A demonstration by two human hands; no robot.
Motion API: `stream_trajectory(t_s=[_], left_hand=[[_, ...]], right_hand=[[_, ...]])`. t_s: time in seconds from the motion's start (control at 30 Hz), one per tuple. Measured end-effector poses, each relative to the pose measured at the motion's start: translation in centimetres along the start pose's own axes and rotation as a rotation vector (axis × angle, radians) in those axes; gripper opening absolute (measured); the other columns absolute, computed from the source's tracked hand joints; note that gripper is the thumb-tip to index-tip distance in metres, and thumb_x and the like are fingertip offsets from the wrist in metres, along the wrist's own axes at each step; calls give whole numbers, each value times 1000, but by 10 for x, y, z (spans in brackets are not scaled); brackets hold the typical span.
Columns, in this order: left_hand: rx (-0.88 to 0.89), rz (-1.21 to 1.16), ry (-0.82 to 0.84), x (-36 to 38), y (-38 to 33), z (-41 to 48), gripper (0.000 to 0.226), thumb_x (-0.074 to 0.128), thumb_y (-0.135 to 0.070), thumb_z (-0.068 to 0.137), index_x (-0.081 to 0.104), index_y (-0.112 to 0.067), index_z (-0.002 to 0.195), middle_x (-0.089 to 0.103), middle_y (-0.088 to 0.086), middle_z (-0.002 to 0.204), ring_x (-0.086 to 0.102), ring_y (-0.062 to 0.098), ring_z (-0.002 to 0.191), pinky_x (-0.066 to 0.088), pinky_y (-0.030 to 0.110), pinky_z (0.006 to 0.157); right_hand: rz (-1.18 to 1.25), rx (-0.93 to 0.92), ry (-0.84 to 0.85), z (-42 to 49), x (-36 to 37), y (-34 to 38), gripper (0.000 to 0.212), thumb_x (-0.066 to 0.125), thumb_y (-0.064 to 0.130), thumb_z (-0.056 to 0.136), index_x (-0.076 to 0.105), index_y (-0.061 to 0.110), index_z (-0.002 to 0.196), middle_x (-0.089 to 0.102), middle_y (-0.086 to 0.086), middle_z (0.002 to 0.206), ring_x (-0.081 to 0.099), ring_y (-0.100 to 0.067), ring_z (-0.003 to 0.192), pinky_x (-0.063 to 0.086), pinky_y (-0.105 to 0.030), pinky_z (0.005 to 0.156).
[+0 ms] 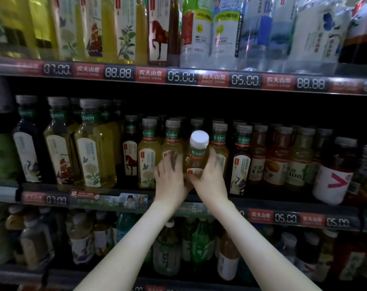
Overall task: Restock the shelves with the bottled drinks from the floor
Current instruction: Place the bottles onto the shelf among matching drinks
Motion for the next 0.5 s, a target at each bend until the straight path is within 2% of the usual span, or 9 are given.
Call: stream_trajectory(t_s=[0.1,0.17,0.23,0.37,0.5], left_hand=[[39,-16,-28,2,2,0,81,57,-35,78,15,-16,144,23,28,146,22,40,135,22,68,105],[21,30,31,4,6,4,92,61,-38,82,-1,-31,148,7,22,156,4,38,144,6,66,112],[19,84,72,3,9,8,100,62,-42,85,-15,-36,149,-8,15,159,-11,34,145,-6,60,112],[25,148,104,1,11,13,86,50,-53,90,-6,-33,152,-18,10,159,-16,32,145,-10,58,112],[11,153,116,3,11,14,82,48,-54,91,-2,-33,153,-21,9,158,-17,33,145,-8,59,112]], right_hand=[[-196,-103,-34,-2,1,3,82,66,33,87,16,20,150,34,-12,140,34,-28,129,39,-45,104],[-332,-110,-77,1,-1,7,78,62,41,88,20,17,149,31,-12,142,27,-29,132,28,-44,107],[-411,-105,-112,7,-2,11,78,59,48,88,21,15,149,29,-10,143,24,-30,131,21,-44,107],[-471,-101,-149,19,2,8,85,51,48,93,4,13,154,13,-9,156,13,-29,141,6,-46,113],[-516,-152,-26,18,12,-3,83,44,42,98,-17,23,151,-2,-2,162,-18,-23,146,-12,-48,114]])
Point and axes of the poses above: each hand's wrist, its own z-axis towards the middle knuckle, its own x-axis out of the palm, y = z × x, the point moved 6 cm from there along z, towards the middle knuckle
